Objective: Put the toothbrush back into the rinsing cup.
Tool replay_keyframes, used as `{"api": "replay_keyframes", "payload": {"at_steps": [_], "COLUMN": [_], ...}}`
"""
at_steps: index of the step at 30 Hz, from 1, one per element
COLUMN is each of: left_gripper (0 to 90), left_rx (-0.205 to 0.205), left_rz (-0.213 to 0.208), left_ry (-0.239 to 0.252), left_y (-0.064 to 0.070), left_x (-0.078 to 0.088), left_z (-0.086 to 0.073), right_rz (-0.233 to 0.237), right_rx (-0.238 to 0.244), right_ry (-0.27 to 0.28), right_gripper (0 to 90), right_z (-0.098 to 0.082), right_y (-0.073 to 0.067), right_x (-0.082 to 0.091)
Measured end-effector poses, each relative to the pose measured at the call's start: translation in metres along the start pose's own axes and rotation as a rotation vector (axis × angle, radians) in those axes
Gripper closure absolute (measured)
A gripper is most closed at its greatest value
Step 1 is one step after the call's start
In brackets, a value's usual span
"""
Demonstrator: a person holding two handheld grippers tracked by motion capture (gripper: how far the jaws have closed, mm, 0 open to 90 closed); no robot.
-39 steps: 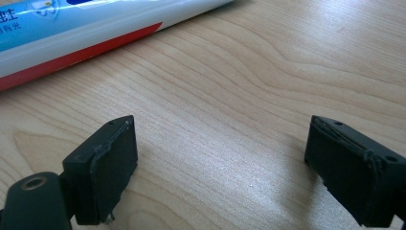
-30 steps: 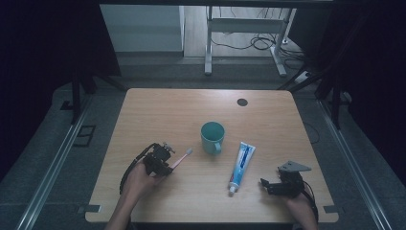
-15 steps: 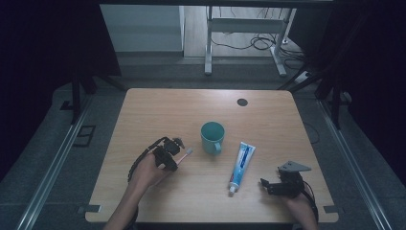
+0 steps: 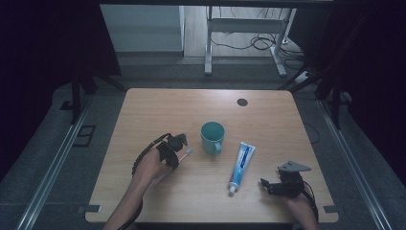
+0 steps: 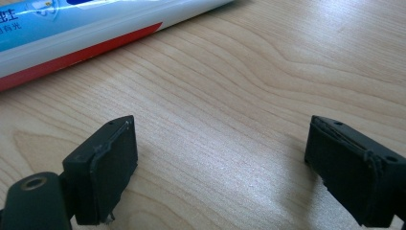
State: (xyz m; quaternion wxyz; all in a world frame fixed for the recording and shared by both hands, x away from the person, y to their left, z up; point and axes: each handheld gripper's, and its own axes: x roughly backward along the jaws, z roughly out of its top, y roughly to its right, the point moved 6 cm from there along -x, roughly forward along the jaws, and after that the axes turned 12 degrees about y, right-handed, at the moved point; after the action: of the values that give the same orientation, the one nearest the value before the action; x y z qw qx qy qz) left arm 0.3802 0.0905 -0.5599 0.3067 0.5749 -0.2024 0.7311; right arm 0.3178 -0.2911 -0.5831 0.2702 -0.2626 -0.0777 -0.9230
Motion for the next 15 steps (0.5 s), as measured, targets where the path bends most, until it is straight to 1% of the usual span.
{"api": "replay_keyframes", "payload": {"at_steps": [1, 2, 3, 6, 9, 15], "left_gripper": [73.3, 76.4, 76.4, 77.8, 78.7, 79.2], "left_rx": [0.002, 0.005, 0.011, 0.010, 0.009, 0.021], "left_rz": [0.002, 0.008, 0.009, 0.013, 0.013, -0.009], "left_ry": [-0.010, -0.018, -0.025, -0.046, -0.042, 0.000], "left_y": [-0.0003, -0.0007, -0.0007, -0.0016, -0.0014, -0.0046], "left_x": [-0.0001, -0.0005, -0.0009, -0.0011, -0.0008, 0.0009], "left_z": [0.0008, 0.0016, 0.0024, 0.0037, 0.0034, -0.0005], "right_rz": [0.000, 0.000, 0.000, 0.000, 0.000, 0.000], "right_rx": [0.000, 0.000, 0.000, -0.001, 0.000, 0.000], "right_ry": [0.000, 0.000, 0.000, 0.000, 0.000, 0.000], "right_gripper": [10.5, 10.5, 10.5, 10.4, 10.5, 10.5], "right_z": [0.0000, 0.0000, 0.0000, 0.0000, 0.0000, 0.0000], "right_y": [0.0000, 0.0000, 0.0000, 0.0000, 0.0000, 0.0000], "right_x": [0.0000, 0.0000, 0.0000, 0.0000, 0.0000, 0.0000]}}
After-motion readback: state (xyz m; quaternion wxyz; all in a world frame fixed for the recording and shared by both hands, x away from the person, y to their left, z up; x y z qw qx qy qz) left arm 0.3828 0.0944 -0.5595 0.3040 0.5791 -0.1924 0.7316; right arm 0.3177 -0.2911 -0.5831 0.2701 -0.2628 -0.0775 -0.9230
